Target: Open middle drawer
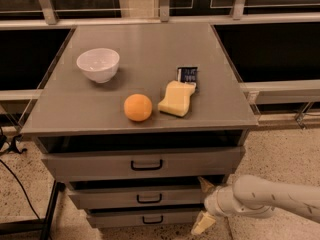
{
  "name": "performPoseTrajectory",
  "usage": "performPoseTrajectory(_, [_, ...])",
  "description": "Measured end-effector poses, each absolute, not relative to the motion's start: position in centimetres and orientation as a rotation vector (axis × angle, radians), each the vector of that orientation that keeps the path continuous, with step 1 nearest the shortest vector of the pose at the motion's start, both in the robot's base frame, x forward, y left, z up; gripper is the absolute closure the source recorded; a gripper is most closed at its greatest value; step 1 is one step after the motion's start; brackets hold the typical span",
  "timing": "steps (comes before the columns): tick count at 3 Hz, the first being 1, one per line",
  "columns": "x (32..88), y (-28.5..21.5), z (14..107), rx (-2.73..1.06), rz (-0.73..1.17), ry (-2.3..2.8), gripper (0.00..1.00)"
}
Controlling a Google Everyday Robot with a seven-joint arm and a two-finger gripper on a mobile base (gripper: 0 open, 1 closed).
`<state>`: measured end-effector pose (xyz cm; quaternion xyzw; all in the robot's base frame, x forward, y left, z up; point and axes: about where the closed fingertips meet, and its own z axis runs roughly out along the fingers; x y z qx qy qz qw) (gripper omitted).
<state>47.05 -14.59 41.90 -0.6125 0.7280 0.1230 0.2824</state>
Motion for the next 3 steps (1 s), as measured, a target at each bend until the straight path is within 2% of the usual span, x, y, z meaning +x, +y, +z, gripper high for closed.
performPoseTrajectory(3, [44.9,-12.9,43.0,-1.665,0.479,2.114,0.0])
